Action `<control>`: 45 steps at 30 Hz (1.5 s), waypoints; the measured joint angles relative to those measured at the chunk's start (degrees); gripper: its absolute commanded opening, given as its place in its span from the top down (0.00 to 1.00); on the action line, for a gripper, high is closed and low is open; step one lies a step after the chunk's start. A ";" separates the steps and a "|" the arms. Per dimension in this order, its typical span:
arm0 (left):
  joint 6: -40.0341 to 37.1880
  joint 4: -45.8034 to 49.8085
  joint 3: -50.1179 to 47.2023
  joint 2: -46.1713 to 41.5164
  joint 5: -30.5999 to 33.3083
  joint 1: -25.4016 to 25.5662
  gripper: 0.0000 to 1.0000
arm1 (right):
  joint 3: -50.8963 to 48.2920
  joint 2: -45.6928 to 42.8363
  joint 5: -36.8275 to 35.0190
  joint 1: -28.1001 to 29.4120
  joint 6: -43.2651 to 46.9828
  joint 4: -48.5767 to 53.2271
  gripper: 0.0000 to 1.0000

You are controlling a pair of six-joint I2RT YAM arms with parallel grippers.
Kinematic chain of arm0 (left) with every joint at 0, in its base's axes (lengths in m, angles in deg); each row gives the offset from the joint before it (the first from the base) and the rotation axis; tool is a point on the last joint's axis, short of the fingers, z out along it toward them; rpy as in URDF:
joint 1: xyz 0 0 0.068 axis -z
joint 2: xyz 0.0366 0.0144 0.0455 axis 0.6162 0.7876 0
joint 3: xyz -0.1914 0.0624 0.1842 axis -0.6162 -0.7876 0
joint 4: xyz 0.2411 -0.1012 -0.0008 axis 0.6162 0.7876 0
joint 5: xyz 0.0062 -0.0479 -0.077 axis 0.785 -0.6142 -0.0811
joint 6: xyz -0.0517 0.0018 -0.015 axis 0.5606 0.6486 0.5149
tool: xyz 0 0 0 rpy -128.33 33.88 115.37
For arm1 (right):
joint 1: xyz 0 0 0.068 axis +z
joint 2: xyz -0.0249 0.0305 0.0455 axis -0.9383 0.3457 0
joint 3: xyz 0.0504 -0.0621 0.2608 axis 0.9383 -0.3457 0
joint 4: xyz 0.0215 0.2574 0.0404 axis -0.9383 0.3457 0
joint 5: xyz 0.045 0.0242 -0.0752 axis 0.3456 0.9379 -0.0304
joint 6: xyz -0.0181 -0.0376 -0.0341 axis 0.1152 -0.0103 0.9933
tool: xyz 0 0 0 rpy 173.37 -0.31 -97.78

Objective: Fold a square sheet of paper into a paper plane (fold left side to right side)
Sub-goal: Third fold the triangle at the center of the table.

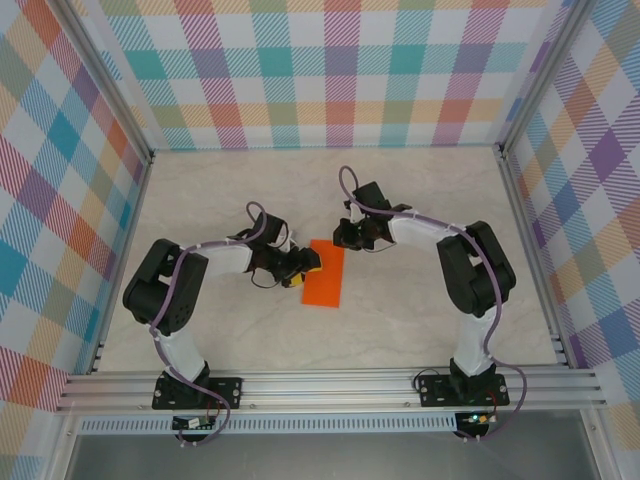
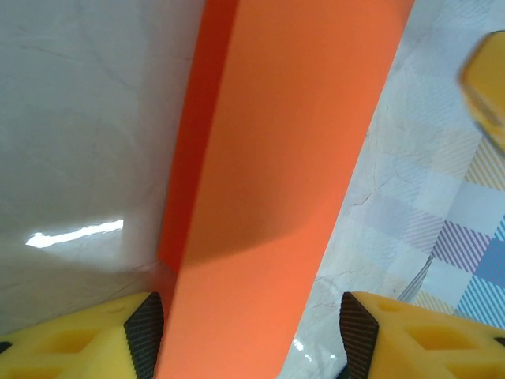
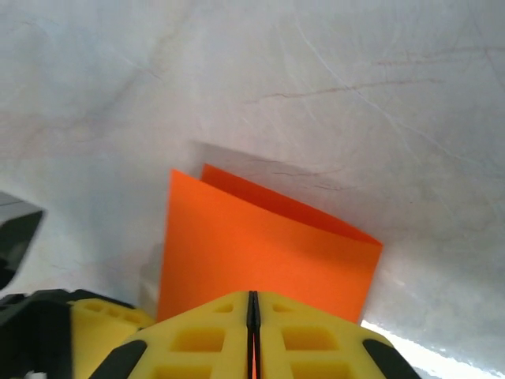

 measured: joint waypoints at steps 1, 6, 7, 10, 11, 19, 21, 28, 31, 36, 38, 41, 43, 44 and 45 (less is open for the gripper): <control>-0.02 -0.04 0.15 0.22 -0.02 0.15 0.44 | 0.00 -0.94 0.00 0.00 0.00 0.13 0.88; -0.44 0.02 0.55 0.46 -0.02 0.50 0.58 | -0.79 -5.27 -0.17 0.00 0.96 0.87 0.83; -0.50 0.04 0.68 0.46 0.00 0.50 0.61 | -1.51 -6.36 -0.39 0.00 1.33 0.98 0.82; -0.63 0.26 1.03 0.46 0.04 0.76 0.69 | -4.81 -10.08 -1.25 0.00 2.51 1.57 0.80; -0.68 0.42 1.09 0.46 0.04 0.85 0.71 | -6.27 -11.56 -1.49 0.00 3.02 1.75 0.78; -0.87 2.38 1.16 0.42 0.81 1.60 0.83 | -19.82 -24.28 -6.56 5.40 7.87 1.29 0.63; -0.70 3.02 1.16 0.42 1.18 1.81 0.86 | -23.15 -27.39 -9.55 10.29 9.35 0.59 0.57; 0.68 3.45 1.16 0.17 1.81 3.04 0.95 | -31.41 -34.10 -22.69 28.65 15.30 -4.39 0.24; 0.94 4.07 1.18 -0.13 2.01 3.56 0.96 | -31.12 -32.06 -29.07 34.88 18.45 -5.99 0.21; 1.09 4.72 1.18 -0.26 2.19 3.85 0.96 | -27.74 -23.52 -36.68 39.12 24.30 -6.91 0.22; 1.09 4.72 1.20 -0.26 2.16 3.85 0.96 | -26.14 -20.22 -38.93 39.12 26.86 -7.69 0.25; 1.09 4.74 1.22 -0.26 2.16 3.89 0.97 | -23.50 -16.09 -41.53 39.12 29.62 -8.50 0.30; 1.07 4.74 1.22 -0.26 2.16 3.89 0.97 | -22.38 -14.23 -43.15 39.12 30.91 -9.46 0.36; 1.07 4.76 1.22 -0.26 2.16 3.89 0.97 | -22.21 -13.75 -43.60 39.12 31.47 -9.70 0.39; 1.07 4.85 1.25 -0.26 2.16 3.89 0.97 | -22.08 -13.40 -44.17 39.12 31.89 -9.86 0.43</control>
